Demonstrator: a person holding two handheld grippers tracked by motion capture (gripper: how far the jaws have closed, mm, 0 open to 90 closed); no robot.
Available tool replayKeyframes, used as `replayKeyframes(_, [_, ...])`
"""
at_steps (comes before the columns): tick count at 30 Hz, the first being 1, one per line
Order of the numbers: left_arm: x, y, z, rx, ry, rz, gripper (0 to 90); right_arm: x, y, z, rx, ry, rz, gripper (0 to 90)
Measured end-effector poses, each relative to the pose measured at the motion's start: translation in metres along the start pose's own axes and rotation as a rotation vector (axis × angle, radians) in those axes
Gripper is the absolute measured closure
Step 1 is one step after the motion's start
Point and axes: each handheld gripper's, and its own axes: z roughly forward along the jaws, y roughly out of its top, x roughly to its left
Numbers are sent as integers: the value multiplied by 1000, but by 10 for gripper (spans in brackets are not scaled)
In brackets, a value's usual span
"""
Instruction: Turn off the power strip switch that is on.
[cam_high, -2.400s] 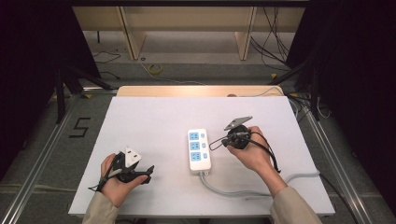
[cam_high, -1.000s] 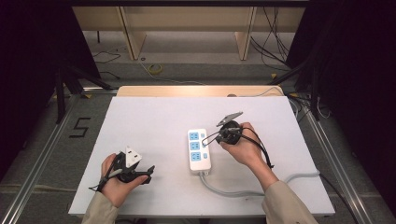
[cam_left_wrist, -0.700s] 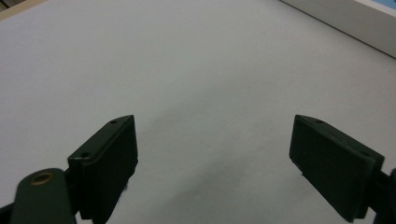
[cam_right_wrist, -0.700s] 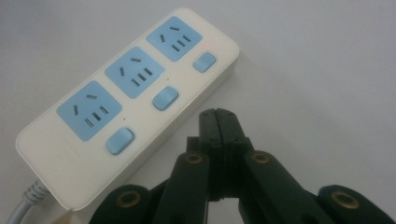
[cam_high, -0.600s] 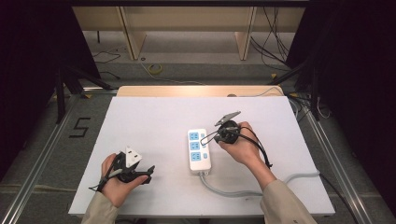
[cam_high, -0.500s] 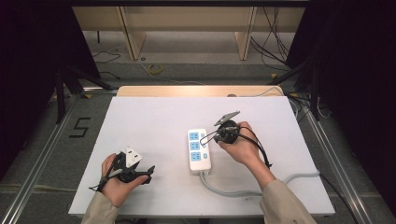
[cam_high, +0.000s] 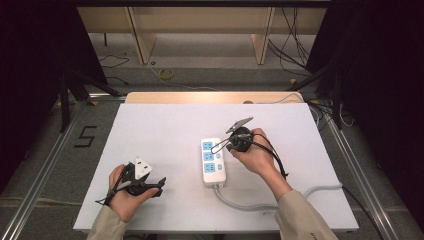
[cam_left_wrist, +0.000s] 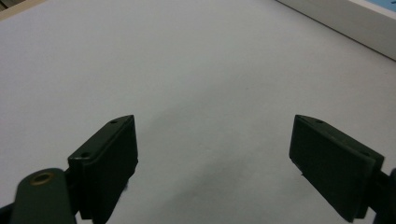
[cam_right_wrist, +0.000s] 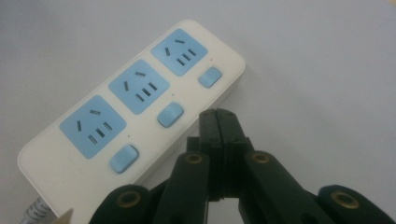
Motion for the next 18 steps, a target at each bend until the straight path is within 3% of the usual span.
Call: replayKeyframes(18, [0,1,0,0,0,-2,151,1,6,4,11,-2,3,900])
